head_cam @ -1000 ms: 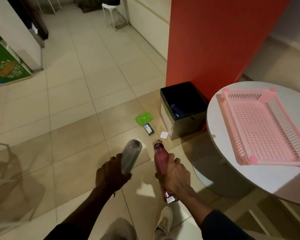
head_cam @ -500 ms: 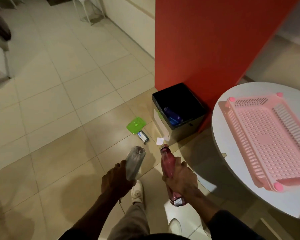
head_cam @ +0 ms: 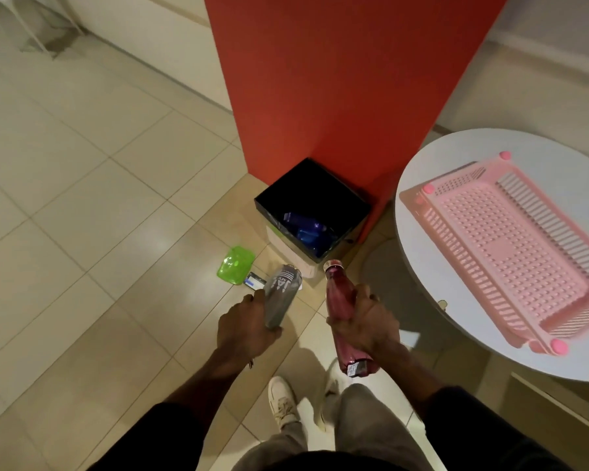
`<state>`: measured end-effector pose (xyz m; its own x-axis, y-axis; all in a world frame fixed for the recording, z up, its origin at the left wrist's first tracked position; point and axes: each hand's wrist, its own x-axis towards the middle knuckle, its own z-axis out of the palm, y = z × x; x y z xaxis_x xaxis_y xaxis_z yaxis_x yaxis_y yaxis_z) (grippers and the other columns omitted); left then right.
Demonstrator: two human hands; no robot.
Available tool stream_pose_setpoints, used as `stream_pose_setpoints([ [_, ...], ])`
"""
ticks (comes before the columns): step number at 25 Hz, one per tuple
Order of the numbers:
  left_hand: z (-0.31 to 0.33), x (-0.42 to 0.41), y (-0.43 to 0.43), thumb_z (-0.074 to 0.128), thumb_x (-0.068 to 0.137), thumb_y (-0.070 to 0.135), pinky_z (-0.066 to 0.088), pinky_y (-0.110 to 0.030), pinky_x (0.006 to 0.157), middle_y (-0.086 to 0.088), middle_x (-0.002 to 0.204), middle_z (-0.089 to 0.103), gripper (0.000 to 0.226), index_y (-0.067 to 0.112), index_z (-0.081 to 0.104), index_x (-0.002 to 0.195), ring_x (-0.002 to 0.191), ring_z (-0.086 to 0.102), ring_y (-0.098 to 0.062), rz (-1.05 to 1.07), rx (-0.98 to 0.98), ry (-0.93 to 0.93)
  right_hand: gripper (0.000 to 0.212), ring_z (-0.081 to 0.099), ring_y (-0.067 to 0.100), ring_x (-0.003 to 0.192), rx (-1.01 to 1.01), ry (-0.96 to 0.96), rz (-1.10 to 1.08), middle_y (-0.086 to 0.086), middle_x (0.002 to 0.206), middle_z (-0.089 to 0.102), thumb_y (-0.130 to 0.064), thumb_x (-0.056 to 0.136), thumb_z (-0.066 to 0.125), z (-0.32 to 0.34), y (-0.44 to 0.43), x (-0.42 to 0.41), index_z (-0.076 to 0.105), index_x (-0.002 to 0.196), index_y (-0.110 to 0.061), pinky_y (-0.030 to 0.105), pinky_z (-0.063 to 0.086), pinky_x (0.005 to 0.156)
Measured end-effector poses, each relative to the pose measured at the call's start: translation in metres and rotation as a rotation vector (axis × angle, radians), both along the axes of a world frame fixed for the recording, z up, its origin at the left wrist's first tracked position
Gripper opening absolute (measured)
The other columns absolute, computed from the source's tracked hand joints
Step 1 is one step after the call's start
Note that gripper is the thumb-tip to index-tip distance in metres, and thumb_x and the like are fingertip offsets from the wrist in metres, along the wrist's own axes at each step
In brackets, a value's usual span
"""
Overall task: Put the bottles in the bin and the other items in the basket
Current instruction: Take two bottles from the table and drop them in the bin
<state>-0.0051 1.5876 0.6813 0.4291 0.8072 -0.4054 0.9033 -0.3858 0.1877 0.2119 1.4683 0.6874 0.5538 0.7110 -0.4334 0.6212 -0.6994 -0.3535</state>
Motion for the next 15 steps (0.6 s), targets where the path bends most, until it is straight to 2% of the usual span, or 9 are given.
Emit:
stream_pose_setpoints([
  [5,-0.020,0.039,0.040,0.078,0.075,0.071,0.060,-0.038,0.082,0.001,0.123,0.069,0.083,0.026,0.047,0.137,0.106,0.072,-0.025,-0.050,-0.020,-0.010,0.075,0.059,0.014,0.074,0.015,0.075,-0.060,-0.004,0.110,0.062,-0.068,0.076,0.073,-0.017,0.041,0.037,0.040,0.128,-0.025,0.026,0.045,0.065],
  [11,-0.034,0.096,0.087,0.083,0.080,0.063,0.058,-0.029,0.078,-0.002,0.134,0.070,0.094,0.019,0.044,0.154,0.109,0.071,-0.021,-0.038,-0.005,-0.016,0.082,0.066,0.024,0.090,-0.032,0.126,-0.030,0.002,0.115,0.063,-0.078,0.075,0.067,-0.039,0.091,0.088,0.040,0.129,-0.023,0.031,0.050,0.073],
  [15,-0.039,0.119,0.124,0.083,0.077,0.067,0.054,-0.026,0.071,0.001,0.134,0.070,0.096,0.022,0.046,0.153,0.103,0.071,-0.018,0.004,0.017,0.004,0.081,0.066,0.025,0.097,-0.046,0.219,-0.068,0.007,0.116,0.062,-0.071,0.081,0.070,-0.055,0.120,0.108,0.033,0.134,-0.021,0.033,0.054,0.080],
])
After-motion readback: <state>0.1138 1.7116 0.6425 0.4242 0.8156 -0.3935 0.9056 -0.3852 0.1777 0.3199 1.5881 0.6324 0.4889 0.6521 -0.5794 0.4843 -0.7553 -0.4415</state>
